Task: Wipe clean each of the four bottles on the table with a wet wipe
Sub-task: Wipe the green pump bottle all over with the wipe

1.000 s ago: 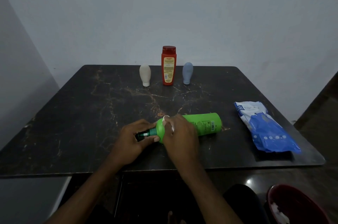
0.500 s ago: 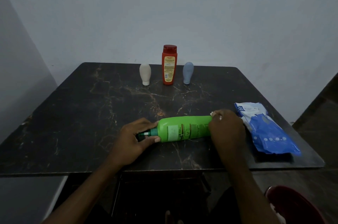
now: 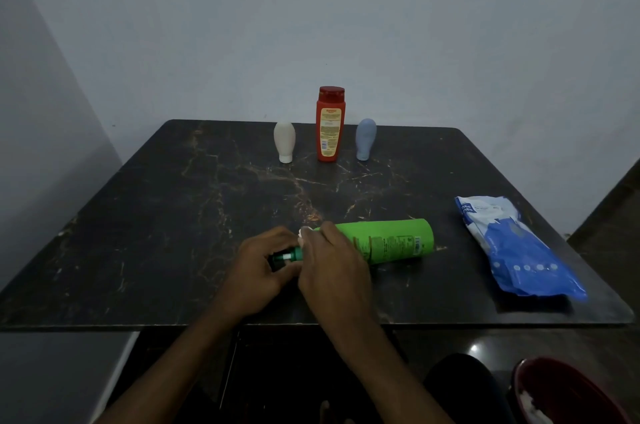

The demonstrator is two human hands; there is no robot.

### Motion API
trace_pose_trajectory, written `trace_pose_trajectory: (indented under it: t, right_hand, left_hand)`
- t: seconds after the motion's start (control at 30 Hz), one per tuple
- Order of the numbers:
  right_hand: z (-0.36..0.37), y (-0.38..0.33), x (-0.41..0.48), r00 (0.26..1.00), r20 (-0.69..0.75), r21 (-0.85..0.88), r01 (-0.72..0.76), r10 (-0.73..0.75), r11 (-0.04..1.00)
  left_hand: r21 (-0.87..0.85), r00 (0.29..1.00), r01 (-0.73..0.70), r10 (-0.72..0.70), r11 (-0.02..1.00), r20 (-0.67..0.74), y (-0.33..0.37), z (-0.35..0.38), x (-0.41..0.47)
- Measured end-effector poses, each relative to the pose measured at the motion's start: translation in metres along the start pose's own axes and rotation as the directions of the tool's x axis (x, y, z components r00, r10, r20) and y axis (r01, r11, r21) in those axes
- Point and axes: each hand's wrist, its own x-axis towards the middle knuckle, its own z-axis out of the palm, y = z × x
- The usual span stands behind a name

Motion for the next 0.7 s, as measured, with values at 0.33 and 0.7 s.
trace_pose_trajectory:
  t: [0.33,0.7]
  right_hand:
    - [-0.014,0.020,-0.002,0.995,0.046,-0.014,0.088,-0.088,0.996]
    - [-0.012,0.028,-0.013,0.977,0.048,-0.037,0.208,-0.206,0.977]
  left_hand:
    - [0.019,1.000,0.006,-0.006,1.000,-0.013,-0.002,0.001,0.001]
    - [-0.012,0.997,0.071,-0.071,0.997,-0.022,-0.004,0.003,0.001]
